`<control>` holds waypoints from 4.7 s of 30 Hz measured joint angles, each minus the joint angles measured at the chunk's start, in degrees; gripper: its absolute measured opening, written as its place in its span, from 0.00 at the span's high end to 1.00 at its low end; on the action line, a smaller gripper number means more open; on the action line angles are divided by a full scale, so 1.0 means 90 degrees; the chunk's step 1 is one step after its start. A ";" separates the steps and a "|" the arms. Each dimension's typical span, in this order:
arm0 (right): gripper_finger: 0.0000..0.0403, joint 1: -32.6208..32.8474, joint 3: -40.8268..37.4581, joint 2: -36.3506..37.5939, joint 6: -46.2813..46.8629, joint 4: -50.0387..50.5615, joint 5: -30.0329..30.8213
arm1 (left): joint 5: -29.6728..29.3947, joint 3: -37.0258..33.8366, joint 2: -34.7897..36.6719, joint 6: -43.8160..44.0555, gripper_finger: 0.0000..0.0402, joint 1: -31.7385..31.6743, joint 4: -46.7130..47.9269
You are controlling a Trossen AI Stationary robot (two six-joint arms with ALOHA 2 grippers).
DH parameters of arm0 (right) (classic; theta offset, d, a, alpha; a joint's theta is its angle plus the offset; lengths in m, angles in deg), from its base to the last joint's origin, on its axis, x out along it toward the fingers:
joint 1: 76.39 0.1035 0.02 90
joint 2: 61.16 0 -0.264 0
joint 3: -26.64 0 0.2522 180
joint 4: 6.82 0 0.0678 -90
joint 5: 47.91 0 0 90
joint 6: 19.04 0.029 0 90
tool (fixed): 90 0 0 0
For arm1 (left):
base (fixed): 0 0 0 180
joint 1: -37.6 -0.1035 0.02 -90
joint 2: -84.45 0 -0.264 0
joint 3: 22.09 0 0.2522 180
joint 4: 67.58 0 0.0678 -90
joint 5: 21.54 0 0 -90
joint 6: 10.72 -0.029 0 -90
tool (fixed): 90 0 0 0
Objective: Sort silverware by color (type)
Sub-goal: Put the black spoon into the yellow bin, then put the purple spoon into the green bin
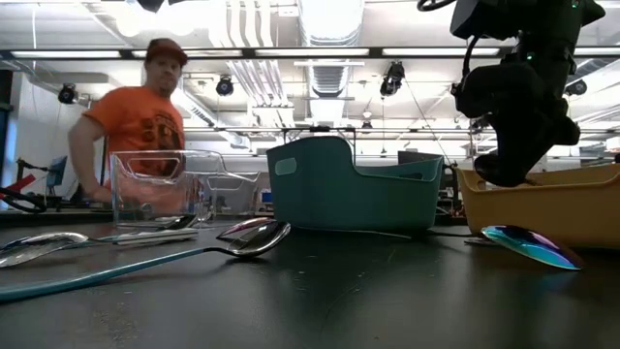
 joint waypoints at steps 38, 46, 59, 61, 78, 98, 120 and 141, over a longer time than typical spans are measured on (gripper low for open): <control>0.79 0.0017 0.0831 0.0089 -0.3720 -0.2921 0.0871 | 0.0085 0.0002 -0.0111 0.4346 0.51 0.1014 0.2080; 0.81 -0.0040 0.0828 0.0085 -0.5420 -0.5087 0.0910 | 0.0153 0.0021 -0.0848 0.5547 0.51 0.1160 0.2031; 0.86 -0.0195 0.0828 0.0090 -0.6830 -0.6231 0.0642 | 0.1190 0.0141 -0.1482 0.7929 0.51 0.1627 0.2519; 0.86 -0.0100 0.0828 0.0090 -0.6797 -0.6045 0.0517 | 0.1306 0.0196 -0.1613 0.8272 0.51 0.1649 0.2687; 0.87 0.0522 0.0828 0.0044 -0.5445 -0.5095 0.0527 | 0.1454 0.2076 -0.3176 0.8265 0.51 0.1647 0.6359; 0.87 0.1022 0.0952 -0.0622 -0.4567 -0.5154 0.1034 | 0.0352 0.2004 -0.2460 0.5821 0.51 0.1688 0.7083; 0.87 0.1044 0.3931 -0.3232 -0.5289 -0.1555 0.1047 | -0.1660 0.1860 -0.0704 0.2884 0.51 0.1649 0.6190; 0.80 0.0906 0.4114 -0.4458 -0.5650 -0.1978 0.1496 | -0.4093 0.1865 -0.0624 0.1634 0.51 0.1568 0.6003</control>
